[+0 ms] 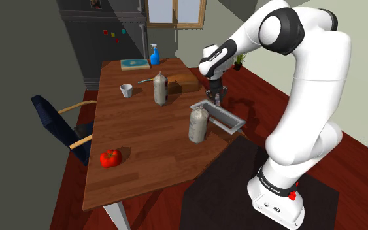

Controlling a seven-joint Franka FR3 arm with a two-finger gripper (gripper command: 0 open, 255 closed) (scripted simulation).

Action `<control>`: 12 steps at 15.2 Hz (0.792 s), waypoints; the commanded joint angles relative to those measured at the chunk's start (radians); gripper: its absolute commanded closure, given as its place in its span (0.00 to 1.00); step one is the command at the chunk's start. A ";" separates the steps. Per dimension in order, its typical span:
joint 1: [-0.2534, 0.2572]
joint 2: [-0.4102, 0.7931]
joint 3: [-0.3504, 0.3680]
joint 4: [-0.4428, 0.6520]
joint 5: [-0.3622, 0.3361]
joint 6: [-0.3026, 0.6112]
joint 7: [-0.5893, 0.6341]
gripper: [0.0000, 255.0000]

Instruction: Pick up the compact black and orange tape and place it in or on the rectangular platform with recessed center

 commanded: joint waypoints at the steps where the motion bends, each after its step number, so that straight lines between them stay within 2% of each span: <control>1: -0.017 -0.007 -0.011 -0.027 -0.007 0.025 -0.020 1.00; 12: -0.019 0.075 -0.016 -0.043 -0.019 0.122 0.002 1.00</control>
